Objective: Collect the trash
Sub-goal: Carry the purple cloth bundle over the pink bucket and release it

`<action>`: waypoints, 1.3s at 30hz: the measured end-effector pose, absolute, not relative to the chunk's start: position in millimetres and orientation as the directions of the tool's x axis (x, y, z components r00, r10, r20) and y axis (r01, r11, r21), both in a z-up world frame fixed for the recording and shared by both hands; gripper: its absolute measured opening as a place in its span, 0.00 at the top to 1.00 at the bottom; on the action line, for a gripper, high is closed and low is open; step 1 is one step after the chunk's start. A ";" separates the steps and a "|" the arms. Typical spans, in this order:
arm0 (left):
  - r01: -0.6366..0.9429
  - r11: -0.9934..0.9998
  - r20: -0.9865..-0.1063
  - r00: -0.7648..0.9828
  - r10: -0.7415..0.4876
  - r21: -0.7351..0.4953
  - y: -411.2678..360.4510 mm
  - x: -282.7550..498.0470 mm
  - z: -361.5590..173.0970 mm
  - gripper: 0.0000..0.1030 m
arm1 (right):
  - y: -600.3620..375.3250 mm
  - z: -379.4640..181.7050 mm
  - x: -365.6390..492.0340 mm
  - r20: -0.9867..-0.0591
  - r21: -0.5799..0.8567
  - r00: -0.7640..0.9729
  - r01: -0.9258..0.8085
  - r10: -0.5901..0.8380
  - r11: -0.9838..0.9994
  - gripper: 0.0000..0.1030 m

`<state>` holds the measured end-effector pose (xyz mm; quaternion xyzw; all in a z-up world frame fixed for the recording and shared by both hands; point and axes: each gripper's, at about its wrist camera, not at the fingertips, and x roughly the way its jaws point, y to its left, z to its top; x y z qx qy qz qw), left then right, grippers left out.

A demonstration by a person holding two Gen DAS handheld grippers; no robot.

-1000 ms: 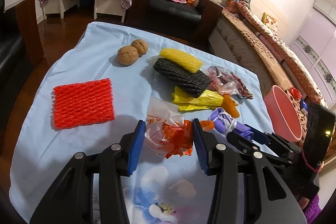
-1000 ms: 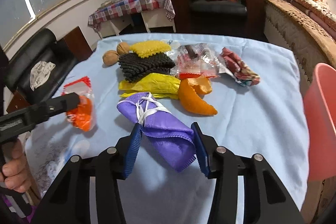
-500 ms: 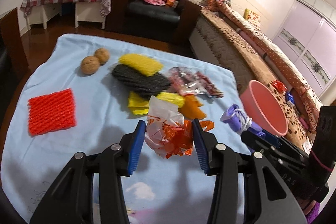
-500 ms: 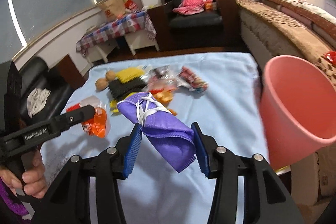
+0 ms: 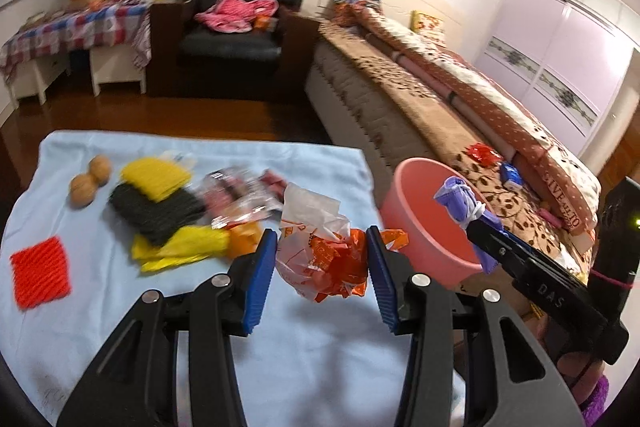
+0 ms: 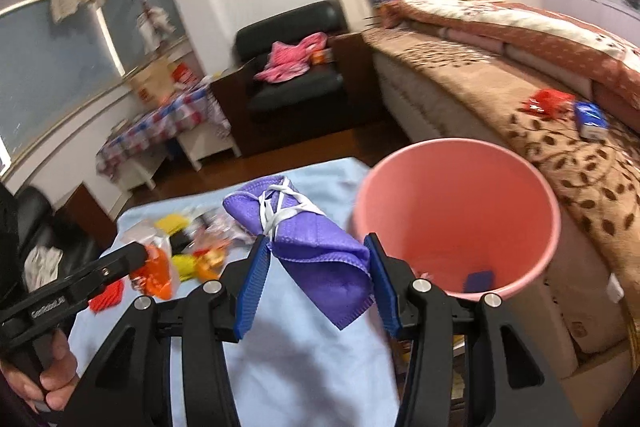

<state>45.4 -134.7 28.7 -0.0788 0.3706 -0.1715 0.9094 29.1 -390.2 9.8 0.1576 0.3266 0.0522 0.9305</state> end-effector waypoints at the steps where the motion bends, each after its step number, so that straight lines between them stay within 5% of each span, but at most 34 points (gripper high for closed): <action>1: 0.263 0.927 -0.645 0.667 -0.374 -0.266 -142.0 47.9 30.0 0.56 | -399.0 9.4 29.3 -0.591 0.334 0.784 0.023 0.190 0.942 0.53; 24: 0.418 0.894 -0.711 0.581 -0.397 -0.158 -297.1 103.3 -11.4 0.56 | -501.1 -39.0 77.6 -0.629 0.388 0.767 0.166 0.128 0.907 0.52; 39: 0.415 0.899 -0.732 0.568 -0.377 -0.141 -321.0 126.0 -33.4 0.56 | -512.8 -52.0 103.4 -0.651 0.376 0.751 0.200 0.105 0.905 0.49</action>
